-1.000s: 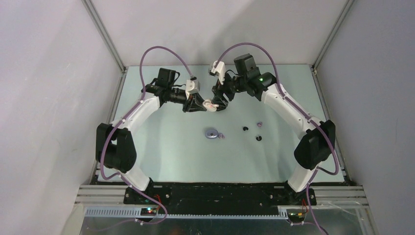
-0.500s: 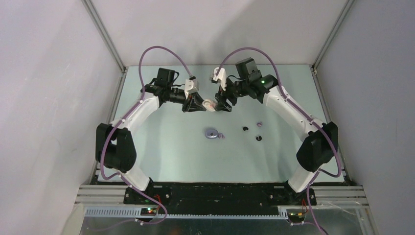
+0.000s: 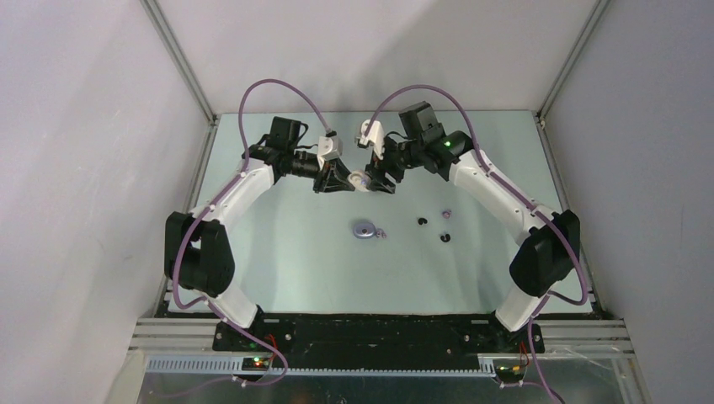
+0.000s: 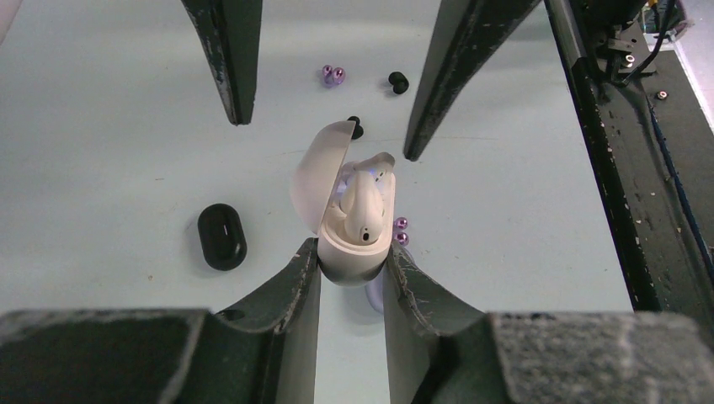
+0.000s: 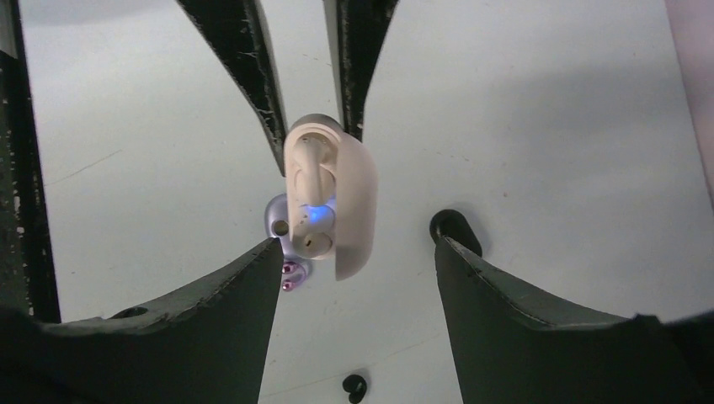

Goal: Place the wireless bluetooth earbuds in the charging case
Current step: Close the charging case.

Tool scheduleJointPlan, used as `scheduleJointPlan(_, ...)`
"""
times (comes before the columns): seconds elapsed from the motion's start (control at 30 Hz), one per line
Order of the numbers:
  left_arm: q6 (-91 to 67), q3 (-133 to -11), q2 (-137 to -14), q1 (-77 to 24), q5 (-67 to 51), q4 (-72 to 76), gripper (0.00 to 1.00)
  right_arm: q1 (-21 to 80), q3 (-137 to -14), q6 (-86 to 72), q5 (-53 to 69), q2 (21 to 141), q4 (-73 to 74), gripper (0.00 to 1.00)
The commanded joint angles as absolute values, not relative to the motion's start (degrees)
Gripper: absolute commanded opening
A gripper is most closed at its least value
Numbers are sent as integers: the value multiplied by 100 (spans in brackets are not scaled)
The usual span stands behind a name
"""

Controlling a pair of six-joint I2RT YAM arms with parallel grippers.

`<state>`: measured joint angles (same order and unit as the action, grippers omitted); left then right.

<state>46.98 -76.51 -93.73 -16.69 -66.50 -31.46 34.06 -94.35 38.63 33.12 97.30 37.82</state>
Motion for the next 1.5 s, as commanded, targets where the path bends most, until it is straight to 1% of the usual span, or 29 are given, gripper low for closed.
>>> scheduleJointPlan(0.0, 4674, -7862, -9217, -1627, -6903, -3140, 0, 3388, -9478, 3849, 2964, 9766, 3462, 70)
scheduleJointPlan(0.3, 4668, -7871, -9233, -1626, -6913, -3143, 0, 3357, -9492, 3781, 2939, 9773, 3466, 69)
scheduleJointPlan(0.47, 4656, -7875, -9244, -1630, -6883, -3158, 0, 3321, -9454, 3837, 3398, 9669, 3581, 71)
scheduleJointPlan(0.83, 4586, -7860, -9250, -1626, -6875, -3100, 0, 3347, -9402, 3919, 3454, 9615, 3656, 72)
scheduleJointPlan(0.97, 4328, -7819, -9256, -1611, -6865, -2943, 0, 3336, -9474, 4003, 3671, 9622, 3837, 73)
scheduleJointPlan(1.03, 3964, -7710, -9221, -1607, -6851, -2618, 0, 3361, -9473, 4143, 3812, 9624, 4026, 73)
scheduleJointPlan(1.23, 150, -6963, -9274, -1489, -6540, 942, 0, 3536, -9227, 4206, 3612, 9443, 3889, 73)
scheduleJointPlan(1.3, -338, -6888, -9366, -1480, -6455, 1204, 0, 3542, -9164, 4133, 3424, 9384, 3741, 73)
scheduleJointPlan(1.47, -631, -6878, -9535, -1454, -6216, 1021, 0, 3448, -8928, 4048, 2578, 9264, 3343, 73)
